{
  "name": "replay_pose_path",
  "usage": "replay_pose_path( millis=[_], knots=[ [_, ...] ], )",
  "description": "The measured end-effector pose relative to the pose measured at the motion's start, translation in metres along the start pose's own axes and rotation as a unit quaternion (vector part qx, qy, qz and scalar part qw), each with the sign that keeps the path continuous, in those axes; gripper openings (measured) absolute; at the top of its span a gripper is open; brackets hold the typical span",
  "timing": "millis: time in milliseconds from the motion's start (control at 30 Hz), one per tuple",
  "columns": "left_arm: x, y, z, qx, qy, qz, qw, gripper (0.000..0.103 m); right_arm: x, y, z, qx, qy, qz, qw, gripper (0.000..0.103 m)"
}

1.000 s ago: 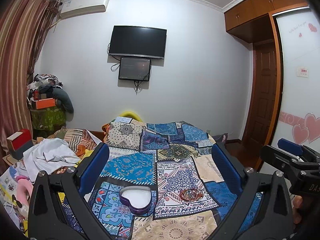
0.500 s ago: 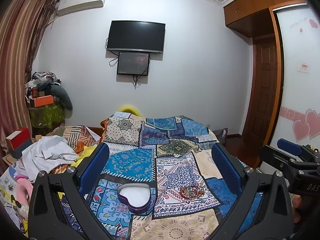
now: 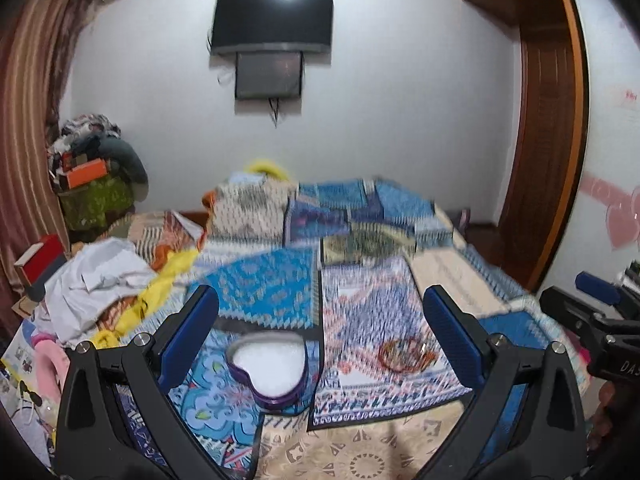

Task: Organize jewelry
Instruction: 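Move the right tool down toward the jewelry pile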

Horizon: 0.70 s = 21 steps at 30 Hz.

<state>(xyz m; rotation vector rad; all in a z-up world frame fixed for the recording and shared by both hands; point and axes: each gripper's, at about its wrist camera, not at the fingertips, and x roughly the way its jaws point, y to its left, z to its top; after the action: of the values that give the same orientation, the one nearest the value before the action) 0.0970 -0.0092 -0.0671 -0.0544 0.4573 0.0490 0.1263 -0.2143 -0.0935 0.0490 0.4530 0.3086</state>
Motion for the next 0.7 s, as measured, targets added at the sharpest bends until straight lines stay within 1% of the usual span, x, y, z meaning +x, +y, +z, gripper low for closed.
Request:
replay_pose_path(
  millis=[100,200,300,367,400,500,567,600,667,700],
  knots=[
    [0.027,-0.007,-0.014,0.012,0.043,-0.007,0.9990,0.103,0.018,-0.008,-0.011,-0.001,0.031,-0.007,0.999,0.099],
    [0.053,-0.013,-0.028,0.016,0.084,-0.020,0.9961,0.103,0.039,-0.014,-0.023,-0.008,0.065,-0.011,0.998,0.099],
    [0.074,-0.020,-0.039,0.023,0.113,-0.035,0.9928,0.096,0.052,-0.019,-0.028,-0.013,0.089,-0.009,0.996,0.099],
    [0.083,-0.023,-0.043,0.027,0.130,-0.047,0.9901,0.088,0.061,-0.024,-0.031,-0.013,0.102,-0.004,0.995,0.098],
    [0.087,-0.025,-0.045,0.027,0.137,-0.053,0.9888,0.087,0.063,-0.025,-0.032,-0.013,0.105,-0.002,0.994,0.098],
    [0.096,-0.030,-0.049,0.026,0.153,-0.073,0.9852,0.078,0.073,-0.027,-0.034,-0.016,0.119,0.007,0.993,0.089],
    [0.102,-0.034,-0.049,0.028,0.161,-0.082,0.9832,0.069,0.080,-0.029,-0.036,-0.018,0.128,0.016,0.991,0.081],
    [0.107,-0.036,-0.049,0.031,0.165,-0.087,0.9820,0.066,0.084,-0.031,-0.036,-0.017,0.130,0.019,0.991,0.078],
    [0.114,-0.039,-0.049,0.036,0.172,-0.095,0.9799,0.054,0.090,-0.034,-0.035,-0.012,0.134,0.025,0.991,0.068],
    [0.117,-0.039,-0.049,0.037,0.176,-0.097,0.9789,0.051,0.094,-0.037,-0.034,-0.009,0.137,0.032,0.990,0.066]
  ],
)
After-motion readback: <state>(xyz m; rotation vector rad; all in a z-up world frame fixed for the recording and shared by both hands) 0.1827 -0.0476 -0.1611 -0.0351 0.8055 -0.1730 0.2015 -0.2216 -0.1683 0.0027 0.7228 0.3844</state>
